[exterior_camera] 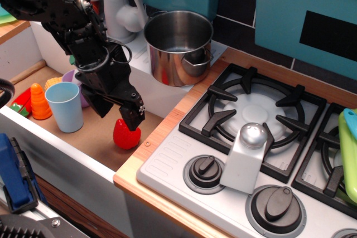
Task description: Put strawberry in pot
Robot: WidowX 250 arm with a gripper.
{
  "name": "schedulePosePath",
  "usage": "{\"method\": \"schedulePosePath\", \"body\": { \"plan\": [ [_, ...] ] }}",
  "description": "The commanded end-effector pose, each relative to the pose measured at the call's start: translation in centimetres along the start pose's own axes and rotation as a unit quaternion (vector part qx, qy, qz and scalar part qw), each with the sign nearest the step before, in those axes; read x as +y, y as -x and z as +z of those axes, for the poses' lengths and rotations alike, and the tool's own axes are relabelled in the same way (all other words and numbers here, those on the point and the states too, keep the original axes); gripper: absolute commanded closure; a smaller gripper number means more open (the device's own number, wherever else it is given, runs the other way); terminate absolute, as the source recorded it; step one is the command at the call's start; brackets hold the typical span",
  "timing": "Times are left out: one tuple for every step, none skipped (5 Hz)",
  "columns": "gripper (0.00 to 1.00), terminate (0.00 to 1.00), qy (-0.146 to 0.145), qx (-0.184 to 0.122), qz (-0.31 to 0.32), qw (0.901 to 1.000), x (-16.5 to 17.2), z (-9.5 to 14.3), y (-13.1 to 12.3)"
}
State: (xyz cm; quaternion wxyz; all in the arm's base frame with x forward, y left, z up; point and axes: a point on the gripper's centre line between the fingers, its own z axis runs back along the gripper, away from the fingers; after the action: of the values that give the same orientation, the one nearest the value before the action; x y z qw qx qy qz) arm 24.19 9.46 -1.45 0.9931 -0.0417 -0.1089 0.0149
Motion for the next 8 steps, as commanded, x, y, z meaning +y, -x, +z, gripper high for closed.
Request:
{"method": "schedulePosePath", "body": {
  "plan": [
    [0.00,0.00,0.003,-0.018,-0.003,0.9998,1.1,-0.8,-0.2],
    [0.00,0.00,0.011,-0.022,0.000,0.9997,1.6,-2.0,0.0],
    [0.00,0.00,0.014,-0.026,0.002,0.9996,2.1,-3.0,0.5],
    [0.00,0.00,0.020,-0.040,0.005,0.9990,2.5,-4.4,0.8],
    [1.00,0.00,0.019,-0.049,0.014,0.9985,2.4,-4.9,0.2],
    [1.00,0.00,0.018,-0.040,0.012,0.9989,2.0,-3.8,-0.8],
    [1.00,0.00,-0.005,-0.017,0.017,0.9997,0.5,-0.8,-1.8],
    [1.00,0.00,-0.053,-0.010,0.025,0.9982,-1.2,2.5,-0.7]
  ]
}}
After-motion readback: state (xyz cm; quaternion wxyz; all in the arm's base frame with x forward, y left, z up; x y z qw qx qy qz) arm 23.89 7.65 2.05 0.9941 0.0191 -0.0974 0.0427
